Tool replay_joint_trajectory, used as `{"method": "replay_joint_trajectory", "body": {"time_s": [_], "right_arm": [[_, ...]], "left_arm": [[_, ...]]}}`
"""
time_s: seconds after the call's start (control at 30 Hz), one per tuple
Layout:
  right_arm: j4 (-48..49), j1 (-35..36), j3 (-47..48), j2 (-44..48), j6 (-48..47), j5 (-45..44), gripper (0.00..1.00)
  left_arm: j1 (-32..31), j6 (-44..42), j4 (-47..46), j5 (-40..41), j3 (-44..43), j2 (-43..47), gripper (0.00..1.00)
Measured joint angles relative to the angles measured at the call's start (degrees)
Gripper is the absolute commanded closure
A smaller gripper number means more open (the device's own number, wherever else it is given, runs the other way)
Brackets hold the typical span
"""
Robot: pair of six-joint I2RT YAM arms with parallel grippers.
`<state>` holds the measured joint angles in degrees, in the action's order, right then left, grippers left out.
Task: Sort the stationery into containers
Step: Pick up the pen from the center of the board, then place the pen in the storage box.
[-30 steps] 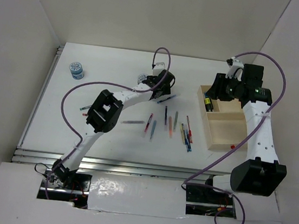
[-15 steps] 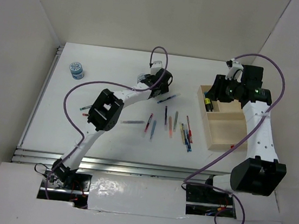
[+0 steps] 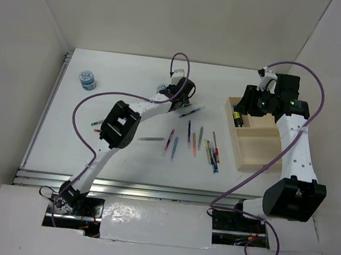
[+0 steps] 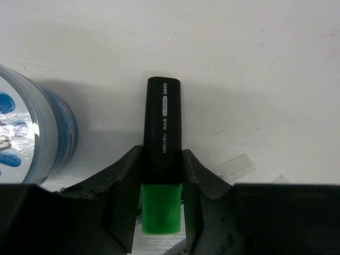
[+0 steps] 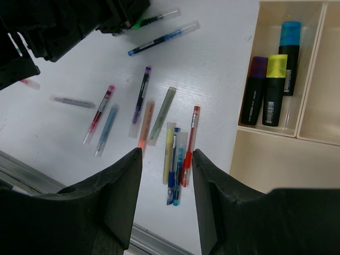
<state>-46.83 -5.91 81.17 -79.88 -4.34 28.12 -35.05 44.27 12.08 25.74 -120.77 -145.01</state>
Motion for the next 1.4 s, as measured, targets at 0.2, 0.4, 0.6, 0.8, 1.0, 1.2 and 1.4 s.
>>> {"method": "replay_joint_trajectory", "body": {"time_s": [0.2,0.4,0.6,0.8,1.0,1.2,1.4], "right_arm": [[0.1,0.0,0.0,0.0,-0.1,0.3,0.50],[0.2,0.2,0.0,1.1,-2.6,1.8,0.48],[1.2,3.8,0.0,8.5,-10.4,2.8,0.35],[5.0,18.1,-3.6,24.4,-26.3,2.6,0.29],[8.5,38.3,-9.8,36.7,-44.0,-2.0,0.29],[9.2,57.1,-13.6,33.6,-54.6,-11.8,0.30],[8.1,65.6,-15.8,27.5,-58.2,-16.7,0.34]], "left_arm": [[0.2,0.7,2.5,-2.4,1.2,2.5,0.68],[1.6,-0.7,7.9,-11.7,8.0,18.8,0.89],[7.6,-1.0,9.9,-32.1,14.2,44.4,0.91],[11.4,-2.2,10.4,-51.5,29.7,61.1,0.92],[9.8,-3.8,16.3,-61.8,47.1,64.8,0.93],[8.1,-3.7,18.0,-66.8,50.8,68.2,0.93],[5.8,-4.5,17.6,-70.1,50.6,71.0,0.94]]}}
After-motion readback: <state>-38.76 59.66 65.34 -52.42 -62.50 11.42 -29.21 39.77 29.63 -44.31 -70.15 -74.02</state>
